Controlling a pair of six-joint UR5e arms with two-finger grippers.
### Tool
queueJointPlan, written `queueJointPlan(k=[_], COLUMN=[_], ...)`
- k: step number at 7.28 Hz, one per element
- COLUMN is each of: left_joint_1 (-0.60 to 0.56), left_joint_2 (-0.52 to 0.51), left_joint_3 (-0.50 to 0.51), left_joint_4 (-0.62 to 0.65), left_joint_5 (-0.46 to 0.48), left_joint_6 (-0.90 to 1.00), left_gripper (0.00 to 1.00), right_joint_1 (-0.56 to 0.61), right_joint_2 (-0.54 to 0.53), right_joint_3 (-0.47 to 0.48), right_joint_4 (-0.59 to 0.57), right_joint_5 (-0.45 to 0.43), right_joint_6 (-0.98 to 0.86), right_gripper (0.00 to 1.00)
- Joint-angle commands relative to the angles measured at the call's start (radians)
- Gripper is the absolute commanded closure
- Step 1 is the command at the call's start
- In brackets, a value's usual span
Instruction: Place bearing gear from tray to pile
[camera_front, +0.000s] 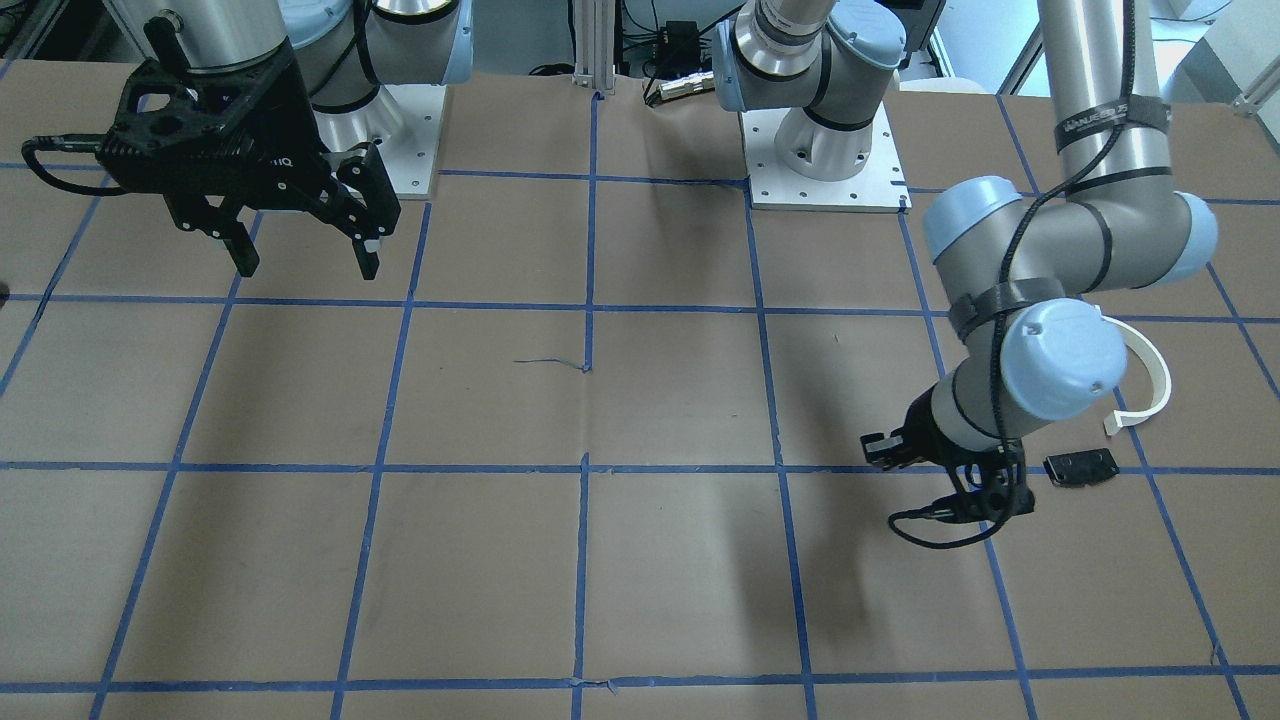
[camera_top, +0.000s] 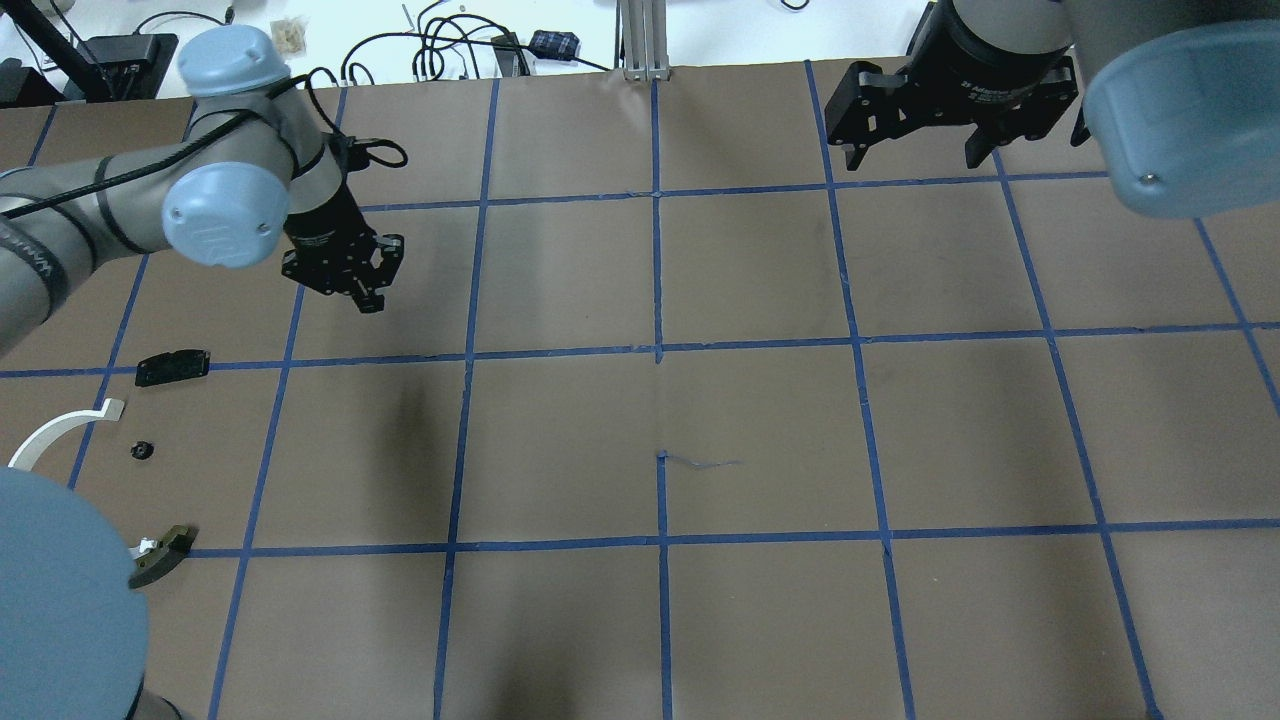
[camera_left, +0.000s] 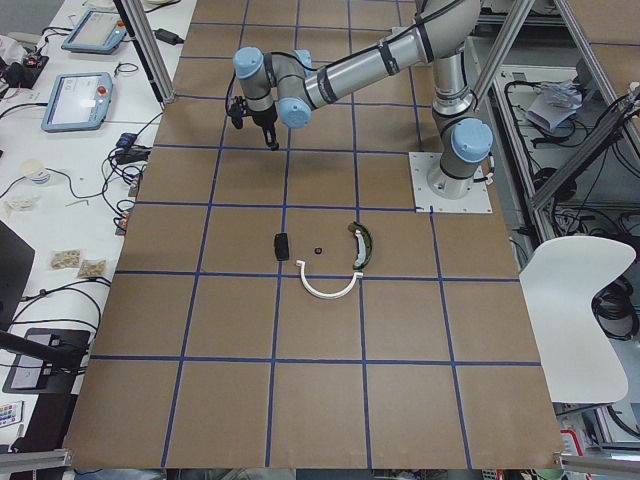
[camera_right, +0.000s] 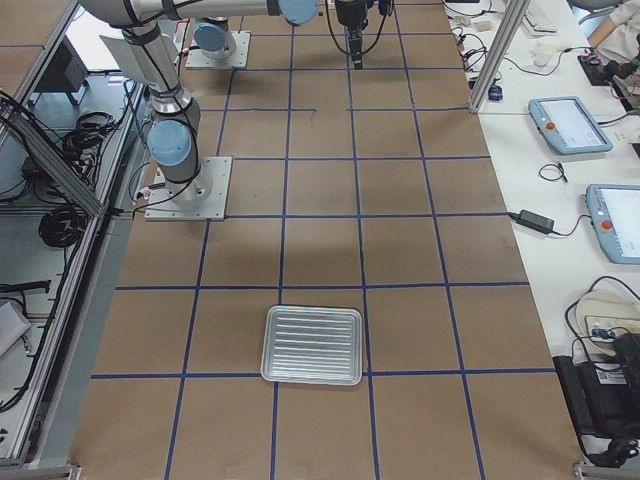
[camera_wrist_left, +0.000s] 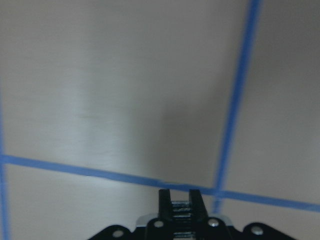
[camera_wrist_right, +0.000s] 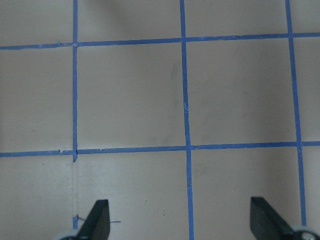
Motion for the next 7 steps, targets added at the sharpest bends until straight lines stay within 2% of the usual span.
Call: queueJointPlan(k=[1,4,5,7], left_joint_1=[0.165,0.402,0.450,0.482], left_joint_2=[0.054,0.080,0.080,0.047], left_joint_3=[-0.072,-0.143,-0.169,-0.160], left_joint_4=[-0.012,-0.011,0.000,0.043], left_joint_5=[0.018,0.031,0.035,0.044], left_joint_6=[0.184,0.483,0.543,0.547], left_gripper=[1.00,1.00,1.00,1.00], right_joint_1=[0.000,0.000,0.000,0.000], right_joint_2=[0.000,-0.002,0.000,0.000], right_joint_3=[0.000,0.002,0.002,0.002], right_joint_4=[0.000,0.002,0.002,0.000], right_joint_5=[0.000,-0.001,-0.001,-0.001], right_joint_6=[0.000,0.000,0.000,0.000], right_gripper=[0.00,0.00,0.00,0.00])
